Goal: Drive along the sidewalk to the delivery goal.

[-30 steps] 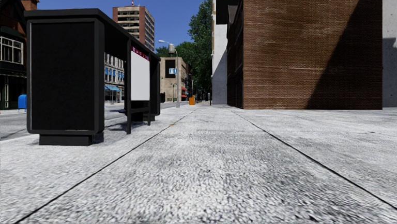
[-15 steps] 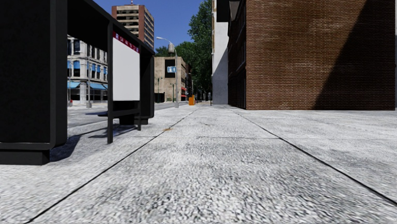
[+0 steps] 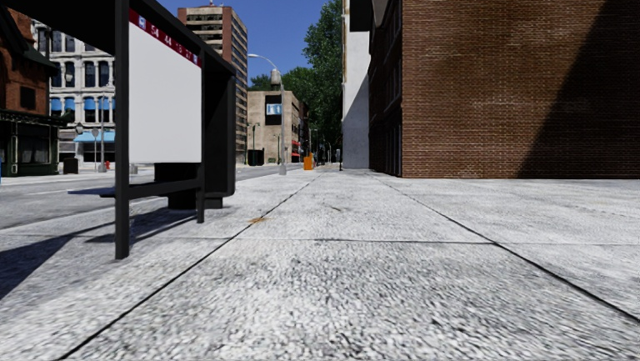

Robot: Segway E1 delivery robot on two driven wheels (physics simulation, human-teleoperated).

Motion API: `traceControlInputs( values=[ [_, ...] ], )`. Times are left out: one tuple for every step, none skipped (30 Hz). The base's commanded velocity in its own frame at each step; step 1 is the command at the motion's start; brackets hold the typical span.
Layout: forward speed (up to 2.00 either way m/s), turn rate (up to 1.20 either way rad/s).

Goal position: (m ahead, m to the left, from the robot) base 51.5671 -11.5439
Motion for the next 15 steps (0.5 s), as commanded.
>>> traceControlInputs(
  values=[
    [2.00,-0.11],
    [2.00,-0.11],
    [2.00,-0.11],
    [2.00,-0.11],
    [2.00,-0.11],
    [2.00,-0.15],
    [2.00,-0.16],
    [2.00,-0.16],
    [2.00,-0.17],
    [2.00,-0.18],
    [2.00,-0.18],
    [2.00,-0.18],
    [2.00,-0.18],
    [2.00,-0.18],
    [2.00,-0.18]
  ],
)
